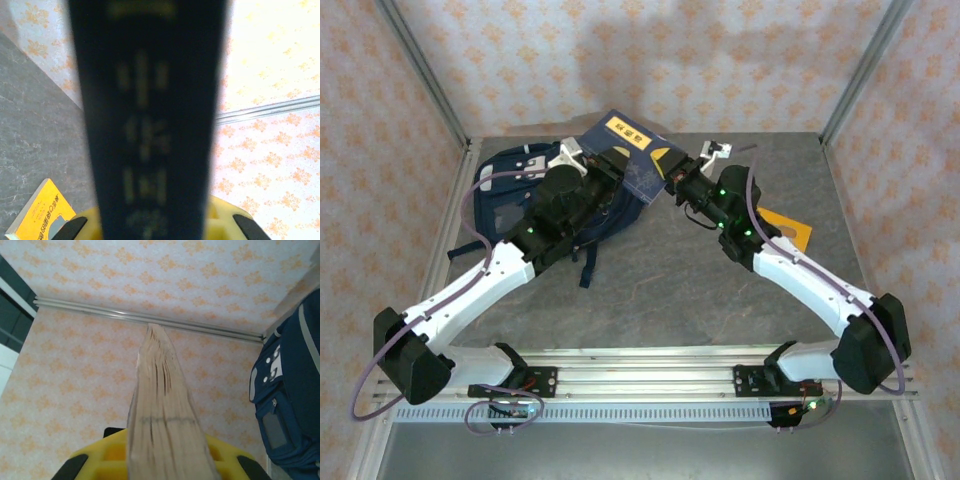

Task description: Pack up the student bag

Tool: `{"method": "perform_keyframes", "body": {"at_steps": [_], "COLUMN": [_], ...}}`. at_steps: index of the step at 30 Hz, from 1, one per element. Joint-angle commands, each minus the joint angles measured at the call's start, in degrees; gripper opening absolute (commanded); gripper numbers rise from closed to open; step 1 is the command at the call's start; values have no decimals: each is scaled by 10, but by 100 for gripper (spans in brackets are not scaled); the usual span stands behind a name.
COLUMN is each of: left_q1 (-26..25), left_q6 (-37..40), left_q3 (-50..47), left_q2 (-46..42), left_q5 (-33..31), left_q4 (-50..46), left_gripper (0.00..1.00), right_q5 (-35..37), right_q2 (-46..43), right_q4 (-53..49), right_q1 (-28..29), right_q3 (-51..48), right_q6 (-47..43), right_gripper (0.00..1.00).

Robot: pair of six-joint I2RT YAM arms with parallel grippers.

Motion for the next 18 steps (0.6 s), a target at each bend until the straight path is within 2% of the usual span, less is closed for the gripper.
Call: {"method": "perform_keyframes", "body": {"at_steps": [1,3,5,6,11,14,16,18], "left_q1": [0,8,23,32,82,94,94,103], "left_q6": [20,47,78,94,220,317,370,393], "left_q3": [22,41,75,94,204,357,427,479], "left_q2": [3,0,3,11,110,236,304,363], "left_q5": [2,-1,-14,-20,-29,-110,-161,-180], "left_q4": [-39,-114,-219,-271,-447,-614,-655,-669], "left_gripper": [18,44,58,62,72,75,77,78], "right_q5": [31,47,62,73,85,97,103,106], "right_q2": [-40,-64,-91,-102,-141,-174,-192,-206], "right_q4": [-67,-143,-232,-280,-427,-468,-490,-516], "right_q1": [-1,-10,-21,-25,-38,-41,-46,-53], "right_q3": [16,17,22,24,2,-28,-40,-42], "right_q6": [-55,-85,-120,-137,-212,-230,-239,-253], "right_gripper": [0,0,0,0,0,0,0,0]}}
